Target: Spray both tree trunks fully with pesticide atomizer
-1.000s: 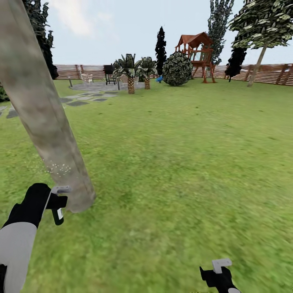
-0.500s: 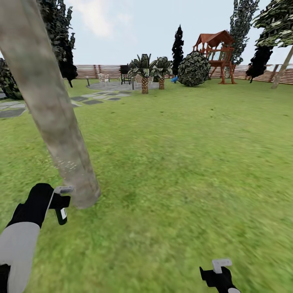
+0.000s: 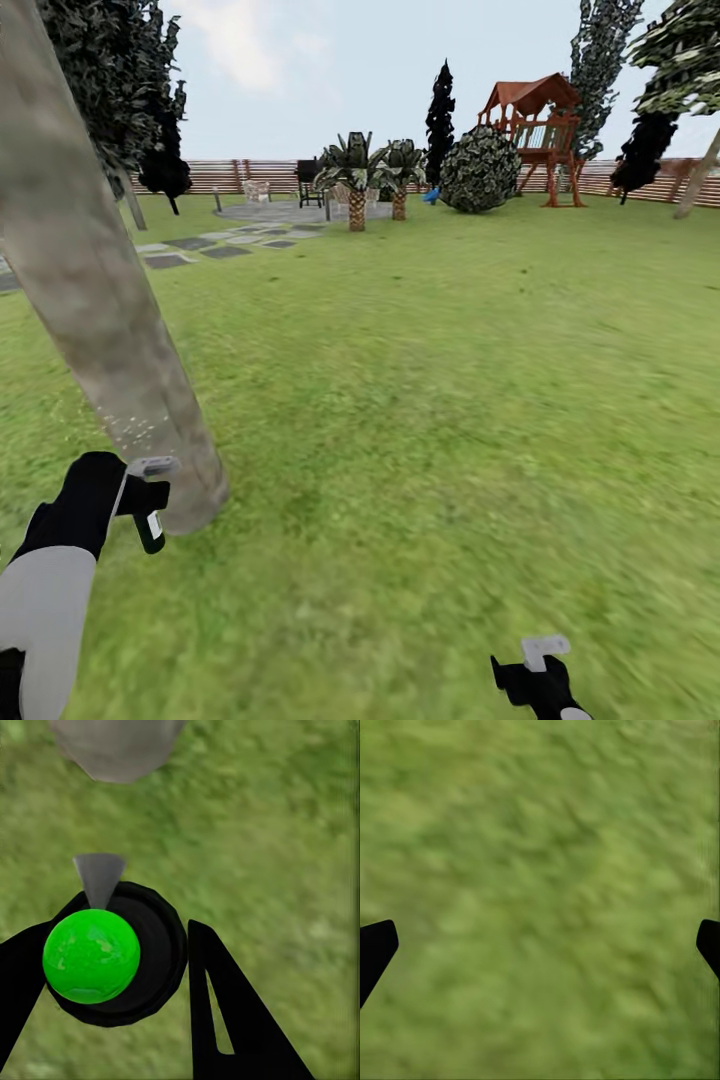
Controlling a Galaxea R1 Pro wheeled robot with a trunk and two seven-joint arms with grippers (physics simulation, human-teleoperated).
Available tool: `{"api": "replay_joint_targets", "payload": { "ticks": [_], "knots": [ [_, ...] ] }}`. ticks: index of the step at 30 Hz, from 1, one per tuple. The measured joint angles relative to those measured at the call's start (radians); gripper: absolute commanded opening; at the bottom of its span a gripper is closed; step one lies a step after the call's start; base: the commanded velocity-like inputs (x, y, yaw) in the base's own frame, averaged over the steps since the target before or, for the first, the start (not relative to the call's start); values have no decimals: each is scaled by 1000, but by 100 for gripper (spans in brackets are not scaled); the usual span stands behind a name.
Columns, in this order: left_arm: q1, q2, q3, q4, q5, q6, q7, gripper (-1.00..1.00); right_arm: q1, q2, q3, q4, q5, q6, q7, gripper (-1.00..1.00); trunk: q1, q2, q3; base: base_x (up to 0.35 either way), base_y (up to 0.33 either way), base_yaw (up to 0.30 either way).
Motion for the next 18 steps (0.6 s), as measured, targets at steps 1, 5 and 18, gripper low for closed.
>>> {"api": "replay_joint_targets", "payload": {
  "ticks": [1, 5, 18],
  "knots": [
    [0, 0, 0, 0, 0, 0, 0, -100, 0, 0, 0, 0, 0, 0, 0, 100, 0, 0, 0, 253, -173, 234],
    [0, -1, -2, 0, -1, 0, 1, -100, 0, 0, 1, 0, 0, 0, 0, 100, 0, 0, 0, 241, -184, 267],
    [0, -3, -11, -2, -6, 0, 1, -100, 0, 0, 1, 0, 0, 0, 1, 100, 0, 0, 0, 132, -232, 269]
  ]
}}
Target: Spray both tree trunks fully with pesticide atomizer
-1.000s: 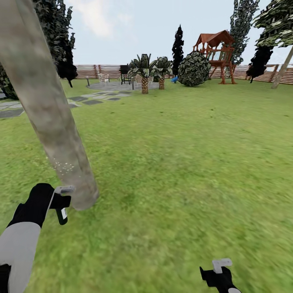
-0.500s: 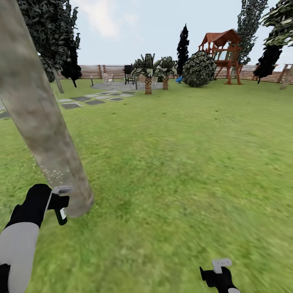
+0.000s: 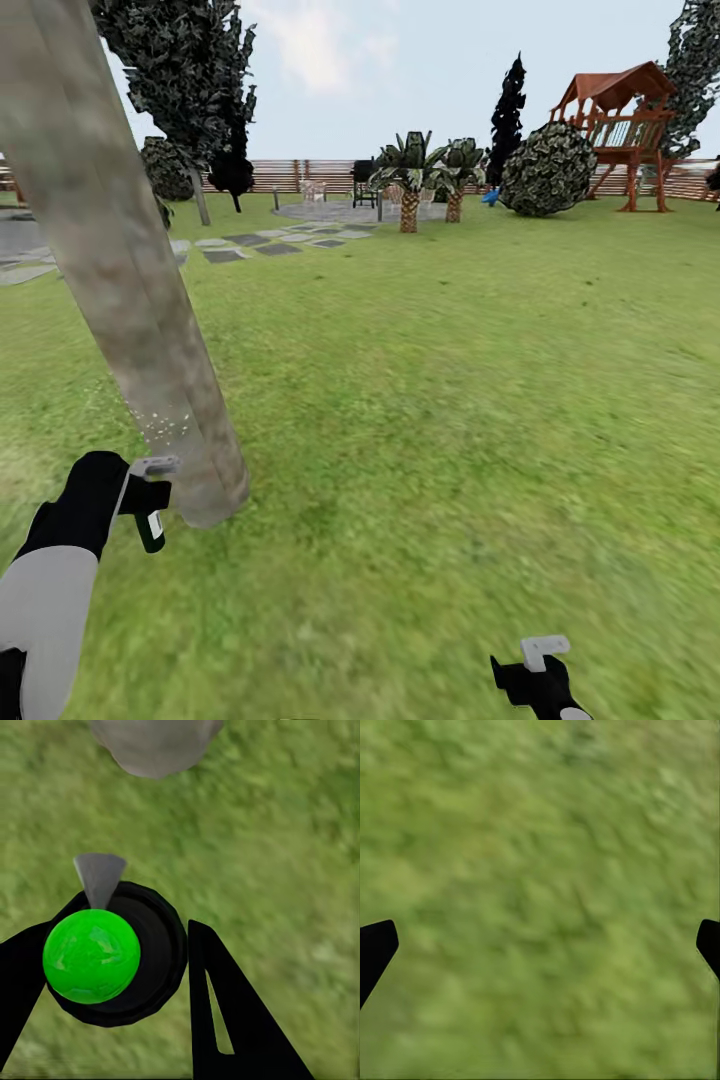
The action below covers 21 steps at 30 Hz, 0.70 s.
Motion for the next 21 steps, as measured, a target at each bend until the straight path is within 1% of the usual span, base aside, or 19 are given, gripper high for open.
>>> {"api": "replay_joint_targets", "payload": {
  "ticks": [14, 17, 19, 21],
  "knots": [
    [-1, 0, -1, 0, -1, 0, 0, -100, 0, 0, 0, 0, 0, 0, 0, 100, 0, 0, 0, 1, -274, 13],
    [-1, 0, -1, -1, -2, 0, 0, -100, 0, 0, 0, 0, 0, 0, 0, 100, 0, 0, 0, 62, -275, 4],
    [-1, 0, -1, -1, -2, 0, 0, -100, 0, 0, 0, 0, 0, 0, 0, 100, 0, 0, 0, 82, -275, 70],
    [-2, 0, -1, -1, -2, 0, 0, -100, 0, 0, 0, 0, 0, 0, 0, 100, 0, 0, 0, 91, -275, 208]
  ]
}}
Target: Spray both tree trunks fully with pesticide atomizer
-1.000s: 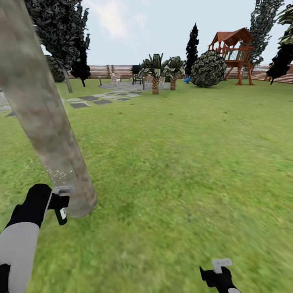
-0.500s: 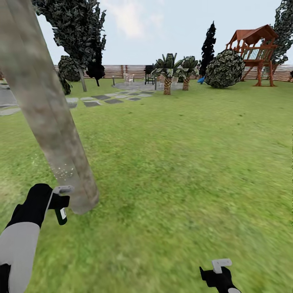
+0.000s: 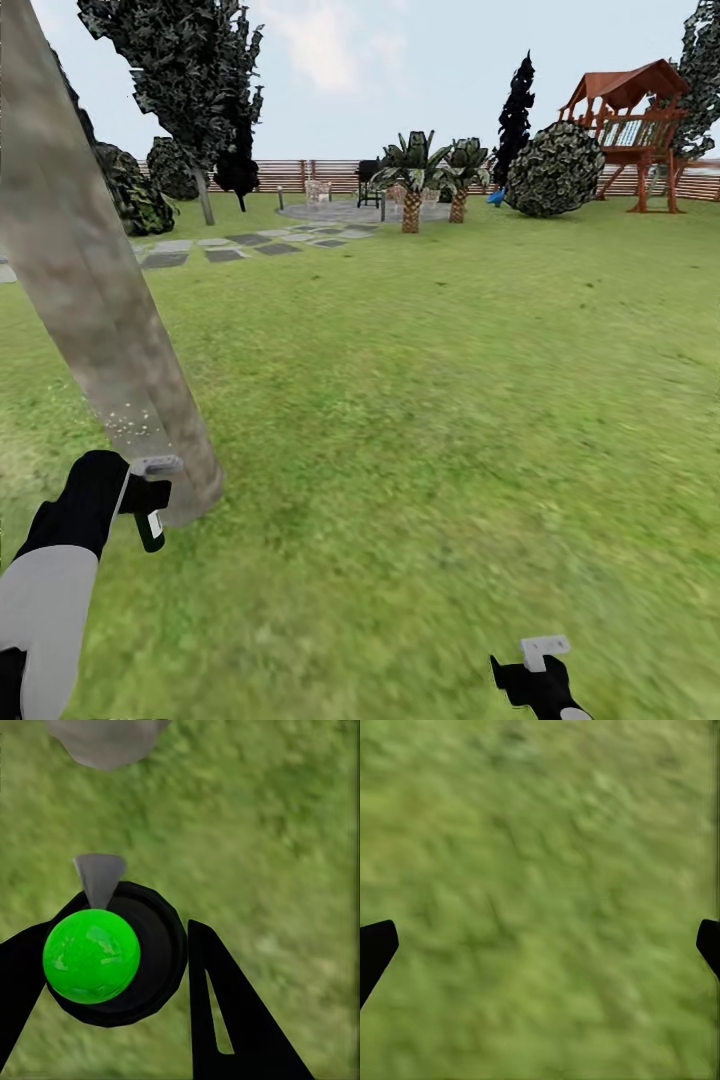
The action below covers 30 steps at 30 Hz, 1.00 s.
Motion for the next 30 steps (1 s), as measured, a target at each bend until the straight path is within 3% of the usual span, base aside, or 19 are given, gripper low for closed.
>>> {"api": "replay_joint_targets", "payload": {
  "ticks": [9, 14, 23, 26, 30],
  "knots": [
    [-2, 1, 0, 0, 0, 0, 0, -100, 0, 0, 0, 0, 0, 0, 0, 100, 0, 0, 0, 161, -252, 264],
    [-11, 0, 0, -1, 1, 1, 0, -100, 0, 0, 0, 0, 0, 0, 0, 100, 0, 0, 0, 267, -188, 49],
    [-18, 6, -2, -3, 0, 8, -1, -100, 0, 0, -1, 0, 0, 0, 0, 100, 0, 0, 0, 86, -40, 165],
    [-75, 18, -3, -3, -11, 11, -1, -100, 0, 0, -1, 0, 0, 0, 0, 100, 0, 0, 0, 0, 0, 276],
    [-92, 42, -2, -3, -27, 14, -3, -100, 0, 0, -1, -2, 0, 0, 0, 100, 0, 0, 0, 1, -1, 91]
  ]
}}
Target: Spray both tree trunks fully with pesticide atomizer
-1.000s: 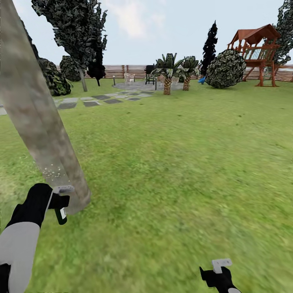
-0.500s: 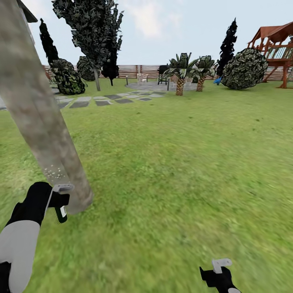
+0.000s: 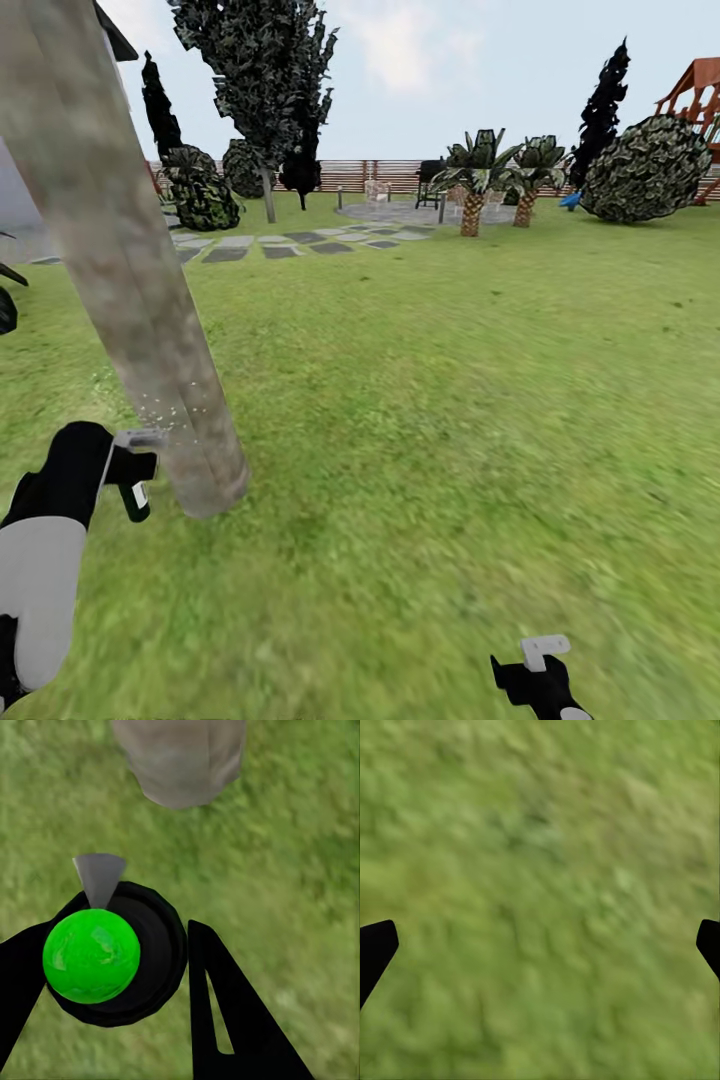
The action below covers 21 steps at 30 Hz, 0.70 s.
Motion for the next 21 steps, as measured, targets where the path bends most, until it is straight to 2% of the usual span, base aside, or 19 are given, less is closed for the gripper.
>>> {"api": "replay_joint_targets", "payload": {
  "ticks": [10, 21],
  "knots": [
    [-1, -8, 1, 9, 0, 0, -1, -100, 0, -2, -1, 1, 0, 0, 0, 100, 0, 0, 0, 108, -217, 2],
    [-2, -8, 0, 7, 0, 0, -1, -100, 0, 0, 1, 0, 0, 0, 0, 100, 0, 0, 0, 17, -274, 0]
  ]
}}
